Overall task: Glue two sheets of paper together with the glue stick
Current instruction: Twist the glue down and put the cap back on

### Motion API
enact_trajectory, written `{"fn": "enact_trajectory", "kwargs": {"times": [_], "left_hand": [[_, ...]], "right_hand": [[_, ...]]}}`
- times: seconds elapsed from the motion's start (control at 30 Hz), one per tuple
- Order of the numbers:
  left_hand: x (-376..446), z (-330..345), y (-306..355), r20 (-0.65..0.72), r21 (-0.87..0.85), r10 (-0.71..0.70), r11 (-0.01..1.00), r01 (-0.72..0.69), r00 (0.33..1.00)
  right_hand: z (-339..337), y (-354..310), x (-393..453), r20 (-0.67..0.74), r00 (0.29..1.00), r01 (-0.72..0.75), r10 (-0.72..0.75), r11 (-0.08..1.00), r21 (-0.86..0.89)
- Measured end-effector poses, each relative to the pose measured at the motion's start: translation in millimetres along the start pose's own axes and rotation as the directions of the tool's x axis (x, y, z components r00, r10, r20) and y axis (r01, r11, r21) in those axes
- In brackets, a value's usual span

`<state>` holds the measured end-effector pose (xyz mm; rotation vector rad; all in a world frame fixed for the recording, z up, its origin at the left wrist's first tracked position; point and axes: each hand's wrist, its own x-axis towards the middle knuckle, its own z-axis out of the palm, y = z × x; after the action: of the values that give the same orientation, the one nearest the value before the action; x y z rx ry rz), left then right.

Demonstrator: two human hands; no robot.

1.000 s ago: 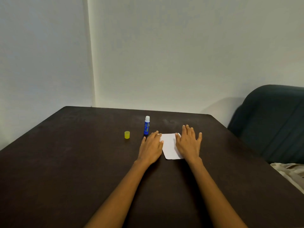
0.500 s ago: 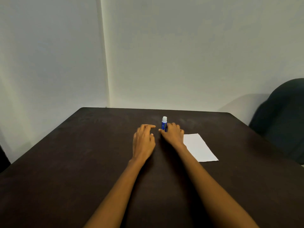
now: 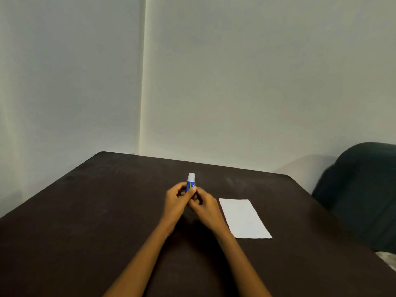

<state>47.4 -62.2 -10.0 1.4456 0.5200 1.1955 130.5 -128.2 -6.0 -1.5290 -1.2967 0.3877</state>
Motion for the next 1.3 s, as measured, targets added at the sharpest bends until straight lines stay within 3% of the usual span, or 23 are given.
{"fn": "enact_trajectory", "kwargs": {"times": [0.13, 0.27, 0.4, 0.6, 0.67, 0.8, 0.87, 0.93, 1.0, 1.1, 1.2, 1.3], "left_hand": [[4, -12, 1, 0.060, -0.270, -0.149, 0.949, 0.160, 0.987], [6, -18, 1, 0.195, -0.321, -0.203, 0.911, 0.259, 0.959], [6, -18, 2, 0.228, -0.311, -0.185, 0.917, 0.251, 0.956], [5, -12, -3, 0.154, -0.218, -0.146, 0.960, 0.178, 0.977], [5, -13, -2, 0.141, -0.233, -0.138, 0.958, 0.168, 0.980], [4, -14, -2, 0.152, -0.228, -0.125, 0.961, 0.158, 0.980], [4, -14, -1, 0.146, -0.234, -0.121, 0.960, 0.153, 0.982], [4, -14, 0, 0.132, -0.255, -0.112, 0.956, 0.143, 0.985], [3, -13, 1, 0.126, -0.275, -0.113, 0.951, 0.144, 0.986], [2, -10, 1, 0.145, -0.273, -0.117, 0.950, 0.154, 0.982], [4, -13, 2, 0.130, -0.306, -0.113, 0.941, 0.148, 0.985], [5, -16, 1, 0.105, -0.308, -0.112, 0.941, 0.139, 0.988]], "right_hand": [[-8, 2, -5, 0.278, 0.957, -0.147, 0.079, 0.962, 0.231], [-10, 4, -10, 0.335, 0.934, -0.248, 0.127, 0.904, 0.349], [-9, 6, -8, 0.278, 0.952, -0.201, 0.126, 0.945, 0.259], [-4, 17, -1, -0.024, 0.993, -0.119, 0.118, 0.992, -0.032], [-2, 16, -1, 0.029, 0.996, -0.089, 0.089, 0.996, 0.013], [-5, 13, -4, 0.286, 0.957, -0.087, 0.058, 0.992, 0.090], [-7, 14, -3, 0.310, 0.949, -0.099, 0.058, 0.988, 0.118], [-6, 15, -1, 0.207, 0.977, -0.078, 0.060, 0.994, 0.082], [-1, 15, 1, 0.012, 0.996, -0.092, 0.092, 0.996, 0.008], [7, 14, 1, -0.154, 0.981, -0.135, 0.116, 0.983, -0.124], [3, 13, 0, -0.008, 0.999, -0.048, 0.048, 0.999, 0.007], [-3, 12, -1, 0.177, 0.982, -0.069, 0.061, 0.997, 0.040]]}}
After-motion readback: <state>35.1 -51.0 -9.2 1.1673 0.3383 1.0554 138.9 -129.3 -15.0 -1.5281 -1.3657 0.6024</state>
